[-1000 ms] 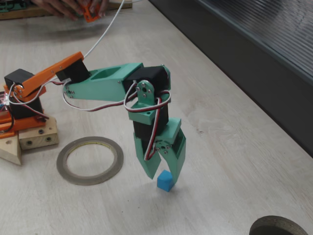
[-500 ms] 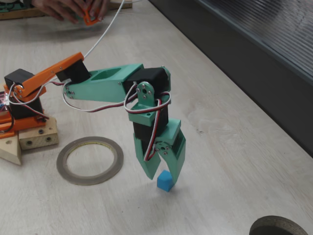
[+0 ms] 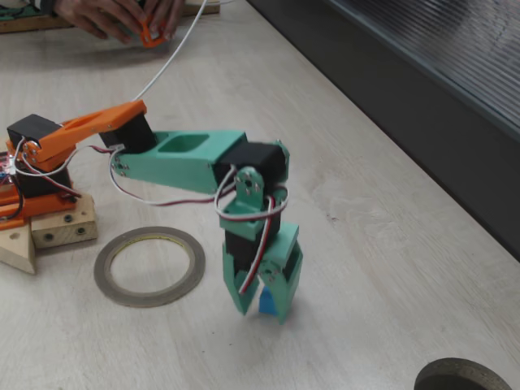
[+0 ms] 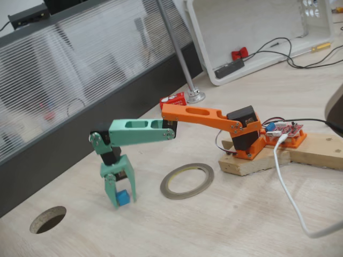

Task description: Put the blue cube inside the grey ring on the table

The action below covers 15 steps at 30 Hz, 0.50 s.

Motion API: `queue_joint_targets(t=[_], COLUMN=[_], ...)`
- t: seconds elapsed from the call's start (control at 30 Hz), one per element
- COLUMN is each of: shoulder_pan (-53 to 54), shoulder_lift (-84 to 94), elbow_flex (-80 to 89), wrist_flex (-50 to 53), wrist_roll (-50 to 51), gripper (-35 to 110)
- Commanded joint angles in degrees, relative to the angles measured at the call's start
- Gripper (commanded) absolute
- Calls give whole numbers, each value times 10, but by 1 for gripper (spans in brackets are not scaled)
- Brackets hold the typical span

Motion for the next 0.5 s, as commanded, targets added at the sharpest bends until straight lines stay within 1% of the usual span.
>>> queue_joint_targets(t=[0.0, 0.47], shoulder_pan=[-1, 2], shoulder_lift=[15, 21], elbow_flex=[-6, -6], wrist_flex=[6, 11], wrist_roll=[5, 6], gripper=[37, 37])
